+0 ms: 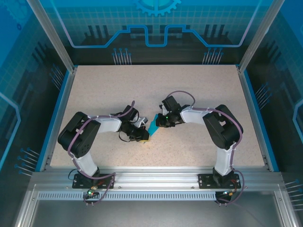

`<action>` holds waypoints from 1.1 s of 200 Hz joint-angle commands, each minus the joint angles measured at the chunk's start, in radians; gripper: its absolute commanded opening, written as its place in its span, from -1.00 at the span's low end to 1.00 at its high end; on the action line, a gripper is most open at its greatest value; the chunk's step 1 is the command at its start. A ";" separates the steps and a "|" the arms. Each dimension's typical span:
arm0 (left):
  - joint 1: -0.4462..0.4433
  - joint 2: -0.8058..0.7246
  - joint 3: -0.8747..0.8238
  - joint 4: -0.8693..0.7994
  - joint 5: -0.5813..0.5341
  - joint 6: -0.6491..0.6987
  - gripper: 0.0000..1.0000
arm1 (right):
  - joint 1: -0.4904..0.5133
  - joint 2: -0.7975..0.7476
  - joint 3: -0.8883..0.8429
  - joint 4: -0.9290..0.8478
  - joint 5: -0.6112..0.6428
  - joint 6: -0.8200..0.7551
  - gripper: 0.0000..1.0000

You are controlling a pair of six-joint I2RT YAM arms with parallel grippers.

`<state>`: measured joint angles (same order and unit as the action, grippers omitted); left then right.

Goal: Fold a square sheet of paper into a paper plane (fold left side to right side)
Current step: Fold the wing for the fifth time at the center of the table.

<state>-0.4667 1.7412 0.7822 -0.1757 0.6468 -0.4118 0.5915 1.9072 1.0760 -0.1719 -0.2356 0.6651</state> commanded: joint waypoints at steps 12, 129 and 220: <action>-0.001 -0.038 -0.003 -0.003 -0.020 0.011 -0.74 | 0.008 0.054 0.004 -0.122 0.073 -0.028 -0.84; 0.013 -0.028 0.003 -0.041 -0.097 0.037 -0.73 | 0.005 0.066 0.022 -0.151 0.079 -0.044 -0.83; 0.013 0.010 0.002 -0.059 -0.147 0.048 -0.76 | 0.003 0.064 0.024 -0.166 0.087 -0.058 -0.83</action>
<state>-0.4606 1.7245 0.7826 -0.1867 0.5526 -0.3893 0.5911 1.9213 1.1091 -0.2211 -0.2344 0.6273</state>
